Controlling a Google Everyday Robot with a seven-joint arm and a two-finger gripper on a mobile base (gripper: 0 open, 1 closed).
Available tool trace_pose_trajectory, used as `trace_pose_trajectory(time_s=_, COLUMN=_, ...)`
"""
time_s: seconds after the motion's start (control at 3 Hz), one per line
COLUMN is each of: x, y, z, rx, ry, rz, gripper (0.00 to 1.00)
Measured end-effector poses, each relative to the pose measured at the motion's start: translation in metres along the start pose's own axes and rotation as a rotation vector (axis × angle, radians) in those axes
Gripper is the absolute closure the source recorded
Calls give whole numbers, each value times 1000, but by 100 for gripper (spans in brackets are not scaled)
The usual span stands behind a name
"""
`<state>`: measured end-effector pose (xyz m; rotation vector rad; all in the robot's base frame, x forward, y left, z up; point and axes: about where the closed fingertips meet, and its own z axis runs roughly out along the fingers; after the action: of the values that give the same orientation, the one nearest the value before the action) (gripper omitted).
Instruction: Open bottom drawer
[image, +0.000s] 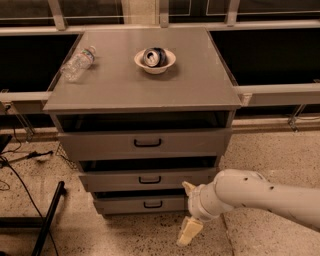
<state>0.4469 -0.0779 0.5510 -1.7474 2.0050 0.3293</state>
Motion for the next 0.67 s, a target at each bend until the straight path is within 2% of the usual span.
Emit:
trace_pose_trajectory(time_s=0.33, x=51, y=3, z=67, rx=-56, ry=-32, rz=80, gripper=0)
trace_pose_trajectory(time_s=0.67, x=52, y=4, z=70, rx=-58, ry=-32, rz=75, gripper=0)
